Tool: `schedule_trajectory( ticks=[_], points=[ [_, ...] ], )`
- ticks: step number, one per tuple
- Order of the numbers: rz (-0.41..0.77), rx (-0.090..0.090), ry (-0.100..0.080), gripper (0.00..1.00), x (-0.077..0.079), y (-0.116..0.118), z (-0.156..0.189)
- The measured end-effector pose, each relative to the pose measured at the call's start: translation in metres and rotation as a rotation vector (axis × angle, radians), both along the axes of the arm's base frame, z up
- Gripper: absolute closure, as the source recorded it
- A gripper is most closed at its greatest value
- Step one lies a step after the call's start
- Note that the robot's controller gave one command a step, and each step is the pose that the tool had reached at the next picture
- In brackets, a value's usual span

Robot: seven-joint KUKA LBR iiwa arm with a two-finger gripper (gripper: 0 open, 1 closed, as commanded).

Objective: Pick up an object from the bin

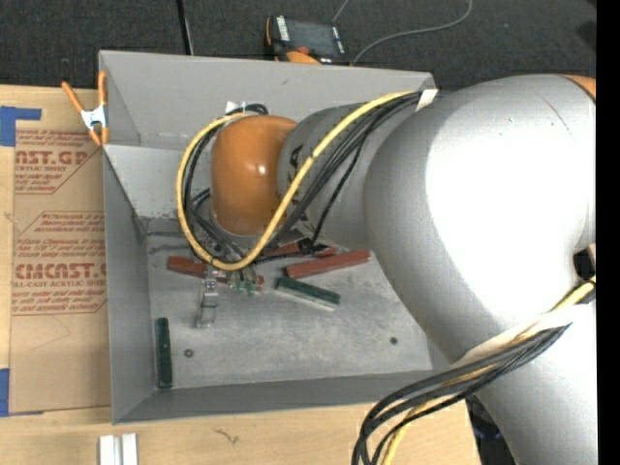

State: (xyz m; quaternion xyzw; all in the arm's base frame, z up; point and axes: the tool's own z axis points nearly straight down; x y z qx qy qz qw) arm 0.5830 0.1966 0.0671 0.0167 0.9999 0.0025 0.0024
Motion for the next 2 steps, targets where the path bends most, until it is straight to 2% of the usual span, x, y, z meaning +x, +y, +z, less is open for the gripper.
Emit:
schedule_trajectory(
  ticks=[1,2],
  points=[
    [-0.004,-0.003,0.002,1.00,-0.001,-0.004,0.003],
    [-0.051,-0.003,-0.006,1.00,0.010,-0.064,0.149]
  ],
)
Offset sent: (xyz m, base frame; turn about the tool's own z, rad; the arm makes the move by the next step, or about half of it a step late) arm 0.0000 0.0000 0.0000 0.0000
